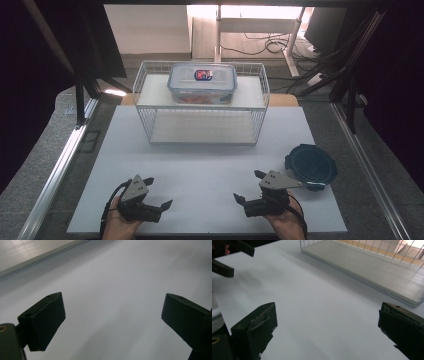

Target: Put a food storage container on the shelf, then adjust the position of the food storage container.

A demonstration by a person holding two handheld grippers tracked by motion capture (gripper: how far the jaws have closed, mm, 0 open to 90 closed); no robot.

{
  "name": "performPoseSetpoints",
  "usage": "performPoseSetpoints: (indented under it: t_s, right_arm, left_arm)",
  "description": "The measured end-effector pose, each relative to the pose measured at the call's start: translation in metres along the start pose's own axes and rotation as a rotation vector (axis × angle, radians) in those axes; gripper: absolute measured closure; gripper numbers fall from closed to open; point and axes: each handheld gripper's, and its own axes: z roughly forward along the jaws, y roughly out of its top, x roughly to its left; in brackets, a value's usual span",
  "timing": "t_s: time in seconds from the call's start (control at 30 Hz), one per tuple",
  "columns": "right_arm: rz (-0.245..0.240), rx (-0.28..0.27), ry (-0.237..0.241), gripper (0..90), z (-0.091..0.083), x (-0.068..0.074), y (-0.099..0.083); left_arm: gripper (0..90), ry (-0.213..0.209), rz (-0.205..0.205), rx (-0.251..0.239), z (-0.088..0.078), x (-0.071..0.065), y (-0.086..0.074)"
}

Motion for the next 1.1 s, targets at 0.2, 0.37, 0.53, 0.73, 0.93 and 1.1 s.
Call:
performPoseSetpoints:
  t_s: [0.2, 0.37, 0.53, 0.73, 0.93, 1.1]
  right_arm:
    - [-0.014, 0.066, -0.027, 2.0, 0.011, -0.006, -0.015]
    - [0.027, 0.088, -0.063, 0.0, 0.012, -0.014, -0.018]
    - [0.073, 0.072, -0.068, 0.0, 0.004, -0.027, -0.014]
    - [0.139, 0.077, -0.139, 25.1, -0.015, -0.054, -0.010]
    - [0.165, 0.070, -0.225, 74.0, -0.041, -0.093, -0.010]
    - [0.174, 0.081, -0.380, 88.6, -0.061, -0.124, -0.014]
  left_arm:
    - [4.8, 0.000, -0.021, -0.005, 0.001, 0.004, -0.004]
    - [4.7, -0.008, -0.023, -0.007, 0.002, 0.004, -0.005]
    - [4.6, -0.012, -0.019, 0.003, 0.004, 0.003, -0.005]
    - [4.7, -0.016, -0.027, 0.008, 0.004, 0.005, -0.005]
    - [4.7, -0.014, -0.033, 0.007, 0.003, 0.006, -0.004]
    - [4.7, -0.017, -0.029, 0.011, 0.004, 0.006, -0.004]
